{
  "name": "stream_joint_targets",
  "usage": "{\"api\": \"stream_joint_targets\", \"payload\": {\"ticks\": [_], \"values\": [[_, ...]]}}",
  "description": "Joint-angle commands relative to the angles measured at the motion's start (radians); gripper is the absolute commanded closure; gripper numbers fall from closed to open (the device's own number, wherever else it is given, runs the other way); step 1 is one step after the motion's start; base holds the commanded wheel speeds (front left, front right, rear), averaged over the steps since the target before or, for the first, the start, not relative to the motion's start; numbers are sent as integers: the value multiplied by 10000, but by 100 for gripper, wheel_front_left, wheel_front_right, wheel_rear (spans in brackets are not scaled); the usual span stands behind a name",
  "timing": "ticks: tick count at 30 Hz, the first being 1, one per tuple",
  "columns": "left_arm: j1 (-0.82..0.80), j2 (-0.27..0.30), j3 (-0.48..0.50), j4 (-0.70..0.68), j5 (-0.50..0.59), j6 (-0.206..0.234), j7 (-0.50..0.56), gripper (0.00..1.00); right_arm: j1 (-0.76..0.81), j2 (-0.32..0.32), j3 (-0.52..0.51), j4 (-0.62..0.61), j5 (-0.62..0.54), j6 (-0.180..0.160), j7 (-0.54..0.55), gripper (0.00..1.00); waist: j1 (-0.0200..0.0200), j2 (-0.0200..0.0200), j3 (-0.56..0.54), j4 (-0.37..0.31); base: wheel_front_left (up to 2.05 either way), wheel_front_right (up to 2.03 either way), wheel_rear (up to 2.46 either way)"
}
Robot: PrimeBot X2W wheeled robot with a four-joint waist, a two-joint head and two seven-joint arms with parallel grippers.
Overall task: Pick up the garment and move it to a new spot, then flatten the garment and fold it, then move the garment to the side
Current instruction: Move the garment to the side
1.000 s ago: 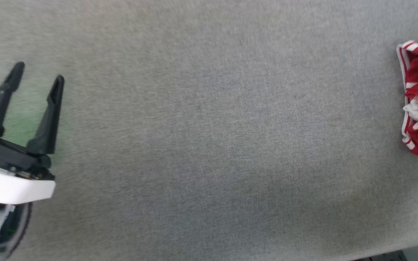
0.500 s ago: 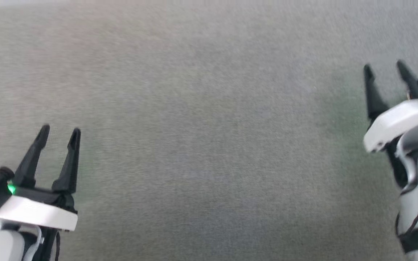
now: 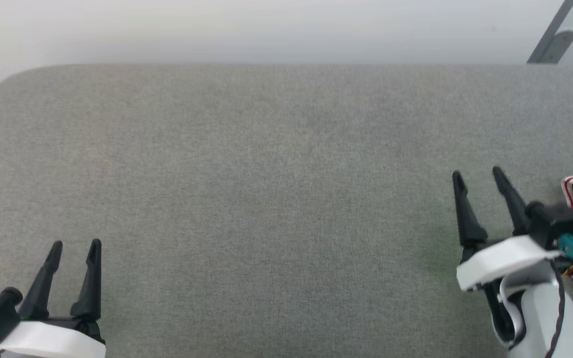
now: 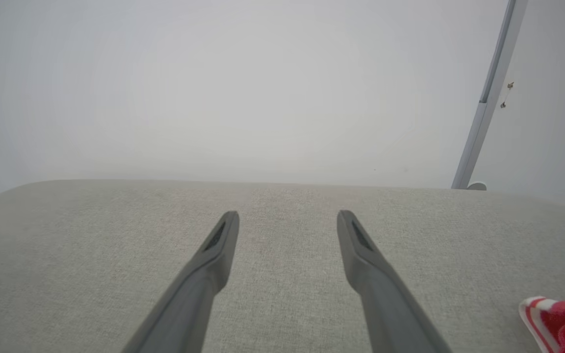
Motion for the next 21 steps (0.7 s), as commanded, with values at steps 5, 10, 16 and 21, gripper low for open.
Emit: {"api": "stream_joint_targets", "payload": {"ticks": [5, 10, 16, 21], "values": [[345, -224, 99, -79, 119, 26, -52, 0, 876, 255, -160, -478, 185, -47, -432, 0, 0, -1, -541, 170, 0, 0, 0], [585, -277, 197, -256, 203, 26, -53, 0, 1627, 463, -435, -1189, 266, -47, -595, 0, 0, -1, -761, 244, 0, 0, 0], [857, -252, 350, -530, 301, 26, -52, 0, 2457, 616, -848, -2193, 155, -47, -618, 0, 0, -1, -860, 451, 0, 0, 0], [1040, -306, 478, -839, 396, 26, -53, 0, 2918, 652, -1088, -2941, 75, -47, -400, 0, 0, -1, -786, 566, 0, 0, 0]]}}
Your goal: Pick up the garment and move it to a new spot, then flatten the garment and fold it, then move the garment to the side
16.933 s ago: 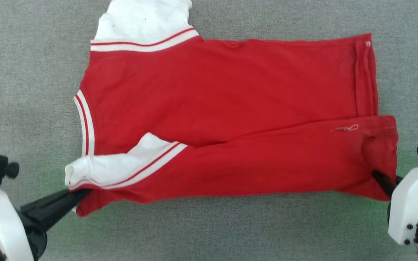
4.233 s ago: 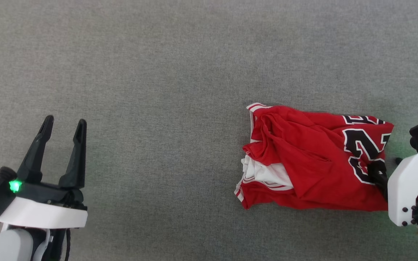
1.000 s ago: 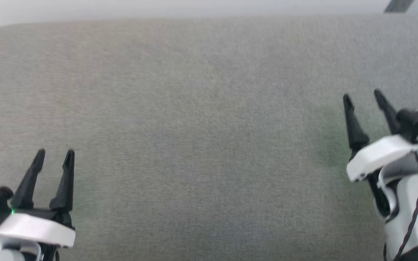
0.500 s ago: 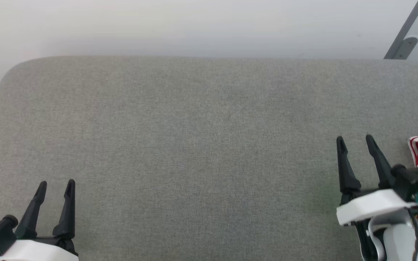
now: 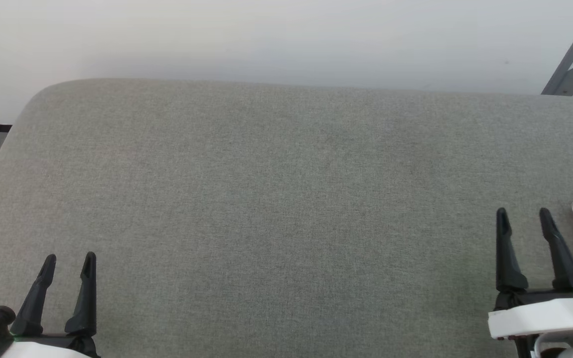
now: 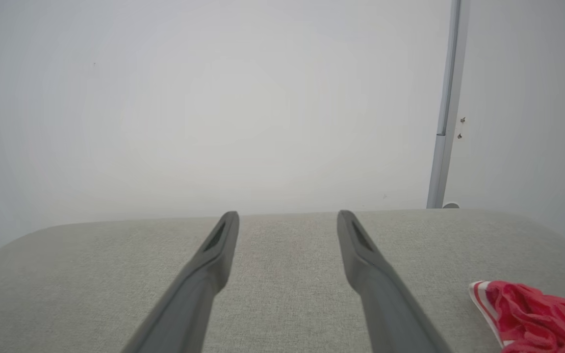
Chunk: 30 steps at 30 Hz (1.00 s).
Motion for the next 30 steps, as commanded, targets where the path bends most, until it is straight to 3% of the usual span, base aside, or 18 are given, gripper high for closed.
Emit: {"api": "stream_joint_targets", "payload": {"ticks": [1, 30], "values": [[135, -35, 58, -156, 127, 26, -52, 0, 199, 34, -81, -298, 113, -47, 69, 0, 0, -1, 81, 58, 0, 0, 0], [-198, -112, 197, -507, 120, 26, -53, 0, 98, 33, -56, -793, 437, -47, 343, 0, 0, -1, 419, -9, 0, 0, 0]]}}
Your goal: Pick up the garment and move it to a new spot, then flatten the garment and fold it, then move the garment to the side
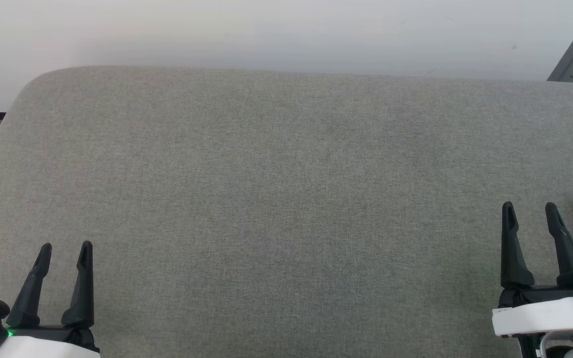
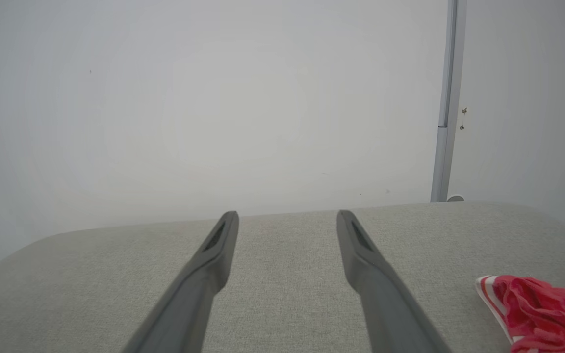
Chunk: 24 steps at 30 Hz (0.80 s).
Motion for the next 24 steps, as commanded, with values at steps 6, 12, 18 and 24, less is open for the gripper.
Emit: {"api": "stream_joint_targets", "payload": {"ticks": [6, 12, 18, 24], "values": [[82, -249, -65, 192, -51, -2, 29, 100, 87, 36, 46, 248, 24, 6, 15, 100, 0, -1, 3, -34, 0, 0, 0], [-19, -522, -93, 403, -809, 8, 237, 100, 73, 17, 109, 509, 978, 4, 170, 100, 0, -1, -40, -78, 0, 0, 0], [-214, -691, -51, 577, -1703, 9, 495, 100, -72, -42, 174, 733, 2117, 1, 370, 100, 0, -1, -95, -132, 0, 0, 0], [-392, -853, -9, 743, -2532, 6, 735, 100, -194, -85, 230, 932, 3164, -2, 558, 100, 0, -1, -149, -186, 0, 0, 0]]}}
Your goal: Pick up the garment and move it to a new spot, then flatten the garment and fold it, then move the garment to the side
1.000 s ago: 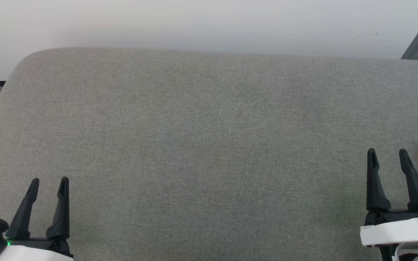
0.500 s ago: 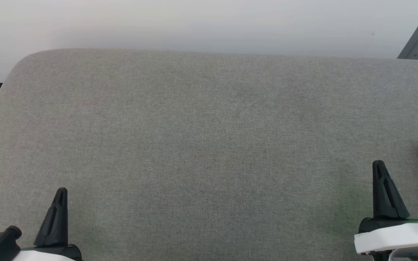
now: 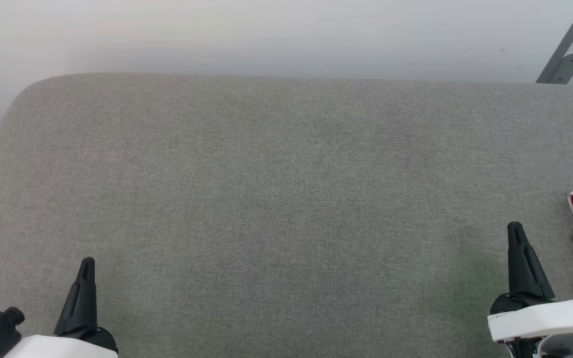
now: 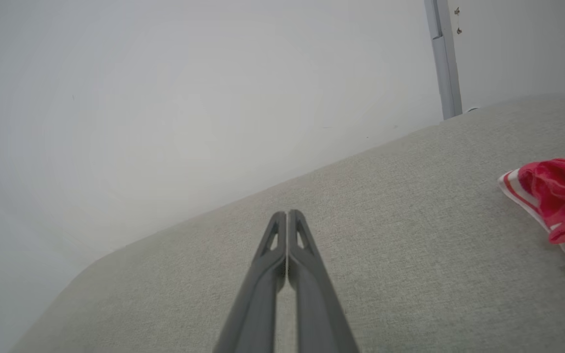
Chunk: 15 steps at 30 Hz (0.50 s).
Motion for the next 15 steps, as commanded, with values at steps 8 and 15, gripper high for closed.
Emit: {"api": "stream_joint_targets", "payload": {"ticks": [8, 15], "values": [[-433, -119, 157, 104, -1192, 7, 346, 100, -368, -119, 72, 133, 1503, -11, 267, 100, 0, -1, -74, -74, 0, 0, 0], [-602, -290, 211, 232, -2007, 7, 594, 100, -483, -147, 113, 327, 2536, -14, 469, 100, 0, -1, -136, -136, 0, 0, 0]]}}
